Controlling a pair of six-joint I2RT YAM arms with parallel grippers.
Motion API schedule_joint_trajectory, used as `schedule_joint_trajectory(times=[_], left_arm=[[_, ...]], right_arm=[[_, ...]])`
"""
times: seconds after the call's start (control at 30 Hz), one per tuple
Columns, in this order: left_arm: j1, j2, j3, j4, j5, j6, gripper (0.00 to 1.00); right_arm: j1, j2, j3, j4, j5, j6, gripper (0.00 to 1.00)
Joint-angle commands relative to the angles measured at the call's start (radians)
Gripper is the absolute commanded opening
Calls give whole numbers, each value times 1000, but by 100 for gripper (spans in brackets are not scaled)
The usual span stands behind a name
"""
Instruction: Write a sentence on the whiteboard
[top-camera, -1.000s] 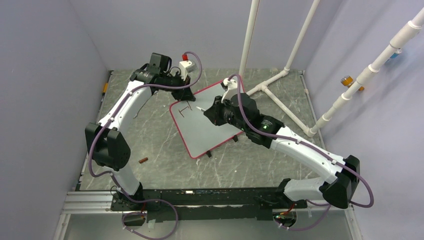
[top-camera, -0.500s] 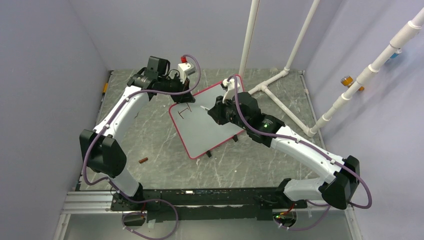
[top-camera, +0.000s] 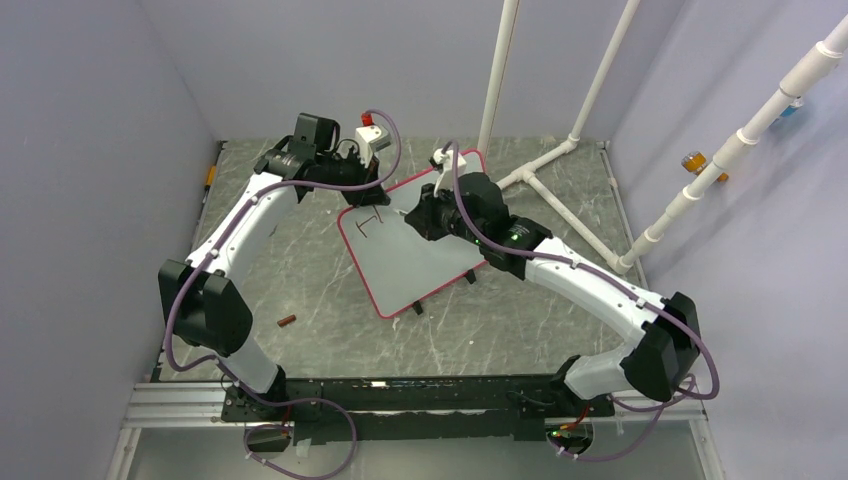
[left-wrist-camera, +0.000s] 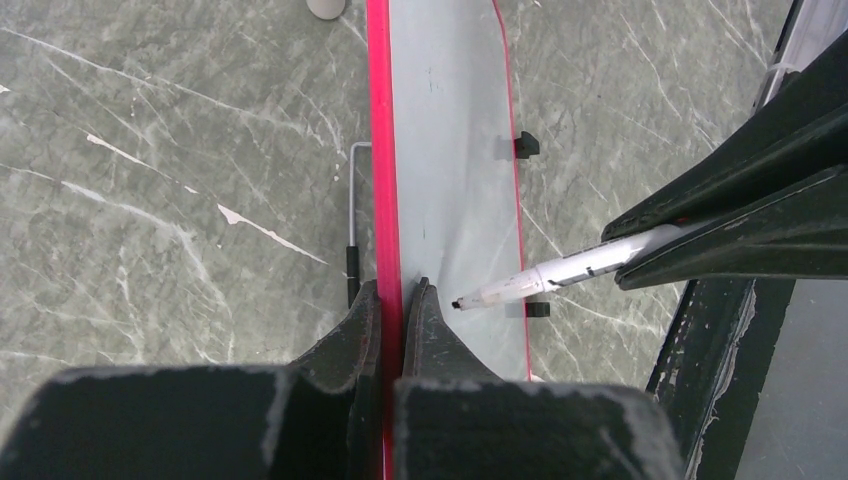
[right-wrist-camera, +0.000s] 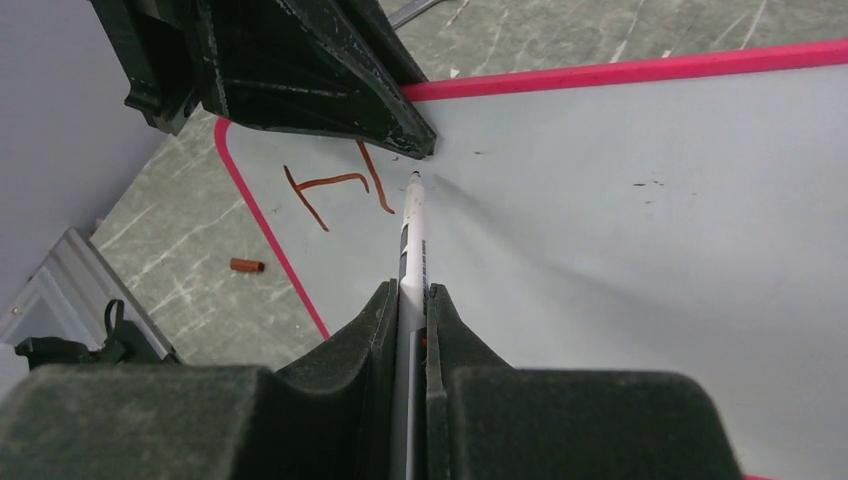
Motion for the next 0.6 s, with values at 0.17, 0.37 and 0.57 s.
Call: schedule_joint_trajectory(times=[0.17,0.37,0.57], left_arm=[[-21,-18,-31,-17,-112,111,0],[-26,-26,-36,-19,-117,112,0],[-27,-29,-35,-19,-112,109,0]], right_arm=[[-3,26,56,69,-39,12,0],[-3,52,70,65,-21,16,0],[-4,67,68,60,-35,20,0]])
